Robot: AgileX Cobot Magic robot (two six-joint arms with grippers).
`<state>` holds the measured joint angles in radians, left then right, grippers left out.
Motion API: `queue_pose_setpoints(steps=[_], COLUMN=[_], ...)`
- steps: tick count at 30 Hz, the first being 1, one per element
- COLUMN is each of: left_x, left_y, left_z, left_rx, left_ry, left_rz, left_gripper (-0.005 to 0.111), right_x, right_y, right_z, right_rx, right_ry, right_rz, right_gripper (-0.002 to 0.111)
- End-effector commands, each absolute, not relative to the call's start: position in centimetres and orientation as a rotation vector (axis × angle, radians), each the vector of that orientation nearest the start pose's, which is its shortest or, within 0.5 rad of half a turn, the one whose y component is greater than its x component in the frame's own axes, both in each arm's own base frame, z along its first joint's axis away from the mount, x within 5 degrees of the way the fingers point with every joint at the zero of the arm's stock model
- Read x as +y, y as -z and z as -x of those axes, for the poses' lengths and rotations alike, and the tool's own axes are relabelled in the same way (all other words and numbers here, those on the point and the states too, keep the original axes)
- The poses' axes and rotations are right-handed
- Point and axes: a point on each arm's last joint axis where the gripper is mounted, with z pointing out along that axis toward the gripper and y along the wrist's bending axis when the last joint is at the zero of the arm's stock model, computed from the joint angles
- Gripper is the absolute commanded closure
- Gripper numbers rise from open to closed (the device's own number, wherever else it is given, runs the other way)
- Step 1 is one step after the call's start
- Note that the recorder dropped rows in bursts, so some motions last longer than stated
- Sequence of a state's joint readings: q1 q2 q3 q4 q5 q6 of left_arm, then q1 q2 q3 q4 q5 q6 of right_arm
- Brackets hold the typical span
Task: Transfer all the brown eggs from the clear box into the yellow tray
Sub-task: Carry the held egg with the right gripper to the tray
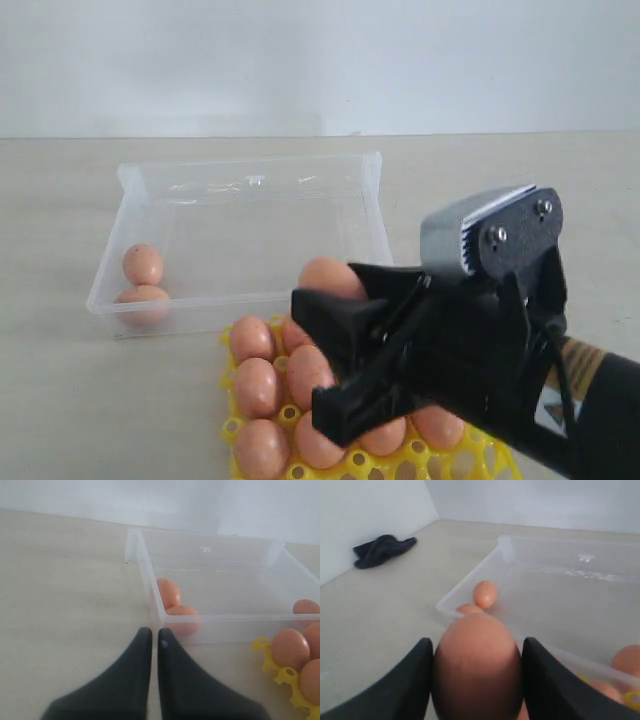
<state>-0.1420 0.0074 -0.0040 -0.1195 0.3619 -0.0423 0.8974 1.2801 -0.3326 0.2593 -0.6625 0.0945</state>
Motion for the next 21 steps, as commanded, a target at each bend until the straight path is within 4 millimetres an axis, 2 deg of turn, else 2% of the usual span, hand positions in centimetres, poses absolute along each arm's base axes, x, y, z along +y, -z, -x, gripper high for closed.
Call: queue_pose_setpoints(steps=[1, 7, 12, 18, 21], left_x=[-1.1, -1.1, -1.1, -1.1, -1.1], left_y=[-18.1, -18.1, -18.1, -18.1, -18.1], left_z=[-5.3, -5.3, -5.3, -5.3, -5.3], left_rx=[1.854, 1.854, 1.854, 1.854, 1.854], left_ry=[0.239, 0.239, 0.239, 0.239, 0.239], left_rz=[-0.026, -0.026, -0.026, -0.026, -0.026], left_gripper=[0.103, 0.103, 0.103, 0.103, 0.103], right_x=[18.1, 19.5, 20.7, 22.2, 22.5], right_y=[-20.5, -18.8, -17.6, -15.2, -14.1], right_z=[-13.0, -12.0, -11.6, -11.3, -11.4], right_rx=[1.786, 1.888, 1.912, 1.926, 1.930], right_ry=[-0.815, -0.922, -1.083, -1.266, -1.285], right_rz=[0.565, 0.549, 0.546, 0.537, 0.529], right_gripper=[0.109, 0.109, 0.109, 0.109, 0.109])
